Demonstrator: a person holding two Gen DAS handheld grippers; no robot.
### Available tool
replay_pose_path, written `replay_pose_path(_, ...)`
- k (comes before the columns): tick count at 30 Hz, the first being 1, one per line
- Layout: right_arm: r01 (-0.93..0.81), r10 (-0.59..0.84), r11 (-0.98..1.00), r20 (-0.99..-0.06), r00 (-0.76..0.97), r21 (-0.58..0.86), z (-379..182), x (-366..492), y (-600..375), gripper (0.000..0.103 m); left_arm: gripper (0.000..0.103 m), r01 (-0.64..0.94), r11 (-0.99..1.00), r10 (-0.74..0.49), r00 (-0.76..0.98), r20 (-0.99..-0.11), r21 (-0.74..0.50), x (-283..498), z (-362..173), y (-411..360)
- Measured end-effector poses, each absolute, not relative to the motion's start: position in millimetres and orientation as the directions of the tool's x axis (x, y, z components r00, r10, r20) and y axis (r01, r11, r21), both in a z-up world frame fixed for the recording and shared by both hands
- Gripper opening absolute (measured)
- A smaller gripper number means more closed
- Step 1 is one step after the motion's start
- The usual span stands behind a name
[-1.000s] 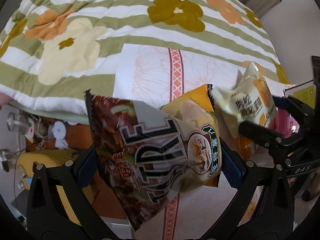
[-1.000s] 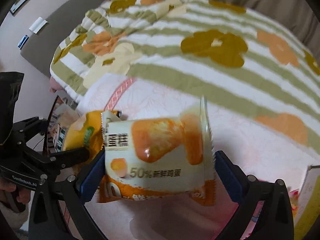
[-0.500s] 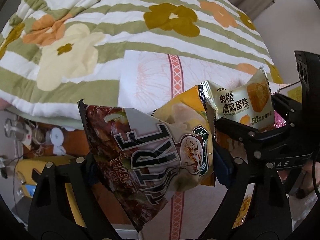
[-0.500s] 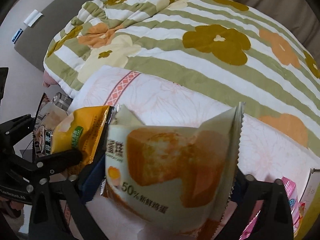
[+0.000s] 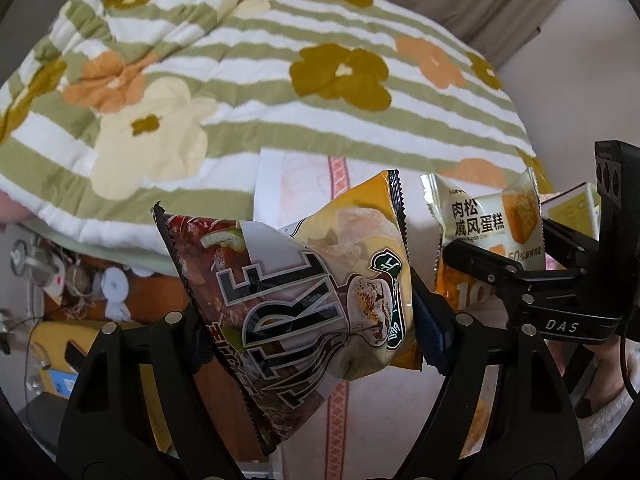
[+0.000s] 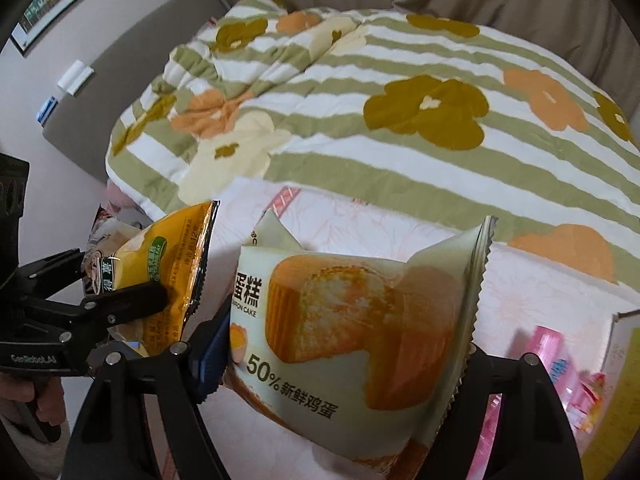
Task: Organize snacks
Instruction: 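Carry both bags into the green box and open both tools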
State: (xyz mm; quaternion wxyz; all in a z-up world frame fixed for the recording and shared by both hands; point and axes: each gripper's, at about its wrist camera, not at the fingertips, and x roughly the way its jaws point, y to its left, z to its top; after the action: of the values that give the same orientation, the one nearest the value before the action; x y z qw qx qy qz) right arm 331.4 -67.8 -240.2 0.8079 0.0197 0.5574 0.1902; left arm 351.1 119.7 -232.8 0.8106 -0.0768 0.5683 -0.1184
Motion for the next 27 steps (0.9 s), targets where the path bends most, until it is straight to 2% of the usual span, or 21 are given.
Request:
replay_pose_path(13, -0.229, 0.367, 0.929, -0.812, 0.455, 0.292, -145, 274, -146, 0.075, 0.077, 0.17, 0.954, -0.3, 0.463, -0.834, -0.249, 308, -130, 54)
replay_pose_path(18, -0.206, 0.355, 0.934, -0.794, 0.493, 0.29, -120, 240, -198, 0.075, 0.077, 0.199, 0.937, -0.349, 0.487, -0.801, -0.287, 279, -98, -2)
replay_pose_path(27, -0.13, 0.28, 0.959, -0.766, 0.579, 0.252, -85, 178, -318, 0.075, 0.077, 0.296, 0.892, -0.447, 0.461, -0.767, -0.342, 230, -79, -124)
